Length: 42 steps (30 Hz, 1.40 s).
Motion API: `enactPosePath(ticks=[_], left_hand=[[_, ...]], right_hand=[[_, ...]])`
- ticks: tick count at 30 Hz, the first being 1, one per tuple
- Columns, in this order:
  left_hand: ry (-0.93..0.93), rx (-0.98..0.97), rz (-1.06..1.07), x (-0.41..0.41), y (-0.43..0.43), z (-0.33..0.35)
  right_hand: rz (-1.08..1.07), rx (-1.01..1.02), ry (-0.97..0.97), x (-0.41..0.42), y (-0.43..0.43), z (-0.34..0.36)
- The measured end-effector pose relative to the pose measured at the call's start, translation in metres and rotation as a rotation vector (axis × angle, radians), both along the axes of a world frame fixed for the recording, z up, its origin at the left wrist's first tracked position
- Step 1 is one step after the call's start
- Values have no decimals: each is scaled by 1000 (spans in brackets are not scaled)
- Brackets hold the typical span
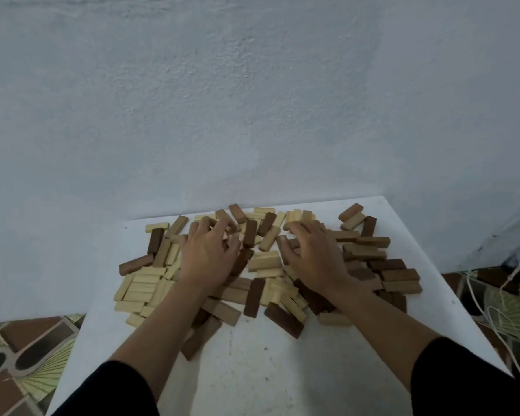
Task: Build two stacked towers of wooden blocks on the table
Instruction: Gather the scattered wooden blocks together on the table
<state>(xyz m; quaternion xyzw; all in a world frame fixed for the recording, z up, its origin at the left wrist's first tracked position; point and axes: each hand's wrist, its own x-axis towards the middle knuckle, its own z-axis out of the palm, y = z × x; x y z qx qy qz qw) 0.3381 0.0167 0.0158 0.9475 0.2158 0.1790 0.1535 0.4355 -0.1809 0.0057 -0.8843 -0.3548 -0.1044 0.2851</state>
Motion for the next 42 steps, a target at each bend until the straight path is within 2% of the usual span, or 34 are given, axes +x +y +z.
enactPosePath(ticks=[5, 11, 16, 22, 28, 31, 34, 37, 42], left_hand=[[202, -59, -26, 43, 46, -10], [286, 69, -118, 52, 63, -24], [225, 123, -139, 40, 62, -30], [2, 63, -131, 38, 63, -37], [-272, -114, -423, 27, 58, -38], [-356, -181, -466, 14, 53, -30], [-340, -109, -463, -5, 52, -30], [-265, -41, -389, -23, 54, -33], [-167, -79, -369, -63, 52, -21]], right_hand=[[99, -87, 0, 41, 72, -4], [100, -258, 17, 62, 123, -15], [77, -330, 41, 58, 132, -23], [151, -128, 151, 54, 127, -29], [193, -38, 109, 43, 117, -22], [278, 7, 45, 30, 107, -15], [360, 18, 28, 8, 93, -15], [356, -26, -11, -11, 81, -24], [316, -21, -11, -30, 63, -19]])
